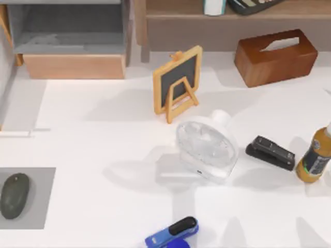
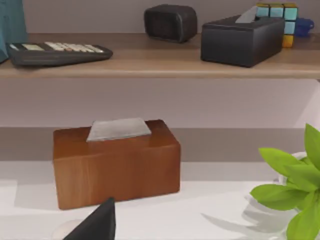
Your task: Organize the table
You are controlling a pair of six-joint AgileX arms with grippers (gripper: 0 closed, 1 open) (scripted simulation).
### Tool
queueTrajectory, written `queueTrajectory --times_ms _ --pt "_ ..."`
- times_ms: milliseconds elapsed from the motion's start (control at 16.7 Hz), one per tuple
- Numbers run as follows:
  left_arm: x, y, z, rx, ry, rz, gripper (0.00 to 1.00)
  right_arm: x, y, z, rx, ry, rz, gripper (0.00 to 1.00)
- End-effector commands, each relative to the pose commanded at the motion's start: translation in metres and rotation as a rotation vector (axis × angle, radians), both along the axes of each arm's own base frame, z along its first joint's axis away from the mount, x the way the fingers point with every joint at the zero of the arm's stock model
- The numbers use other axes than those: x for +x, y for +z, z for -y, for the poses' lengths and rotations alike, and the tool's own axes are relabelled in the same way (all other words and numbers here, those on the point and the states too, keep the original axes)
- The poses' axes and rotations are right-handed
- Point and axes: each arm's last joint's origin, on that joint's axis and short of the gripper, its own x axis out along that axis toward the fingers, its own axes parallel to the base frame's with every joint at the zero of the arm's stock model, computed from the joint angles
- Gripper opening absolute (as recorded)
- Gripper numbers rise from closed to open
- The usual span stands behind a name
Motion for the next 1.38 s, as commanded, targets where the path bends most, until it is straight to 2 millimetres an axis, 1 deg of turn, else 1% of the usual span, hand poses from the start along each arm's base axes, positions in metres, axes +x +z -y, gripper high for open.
queueTrajectory --times_ms 120,180,300,420,600,720,960,1080,1200,1380 --pt "0.0 0.0 0.0 0.0 0.0 0.0 0.0 0.0 0.0 0.0 0.0 0.0 0.0 1.0" --pt "-0.001 -0.004 0.0 -0.016 0.002 -0.016 0.0 0.0 0.0 0.0 0.0 0.0 0.0 1.0" --pt "0.004 -0.005 0.0 -0.017 0.001 -0.019 0.0 0.0 0.0 0.0 0.0 0.0 0.0 1.0" --pt "0.019 -0.006 -0.001 -0.017 -0.001 -0.021 0.0 0.0 0.0 0.0 0.0 0.0 0.0 1.0" --pt "0.048 -0.004 -0.001 -0.011 0.001 -0.014 0.0 0.0 0.0 0.0 0.0 0.0 0.0 1.0" --pt "0.061 -0.004 0.0 -0.015 0.002 -0.015 0.0 0.0 0.0 0.0 0.0 0.0 0.0 1.0" --pt "0.061 -0.005 0.0 -0.021 0.005 -0.022 0.0 0.0 0.0 0.0 0.0 0.0 0.0 1.0" --pt "0.065 -0.007 0.001 -0.022 -0.001 -0.028 0.0 0.0 0.0 0.0 0.0 0.0 0.0 1.0" --pt "0.081 -0.008 0.001 -0.02 -0.007 -0.028 0.0 0.0 0.0 0.0 0.0 0.0 0.0 1.0" --pt "0.111 -0.004 0.0 -0.009 0.0 -0.014 0.0 0.0 0.0 0.0 0.0 0.0 0.0 1.0"
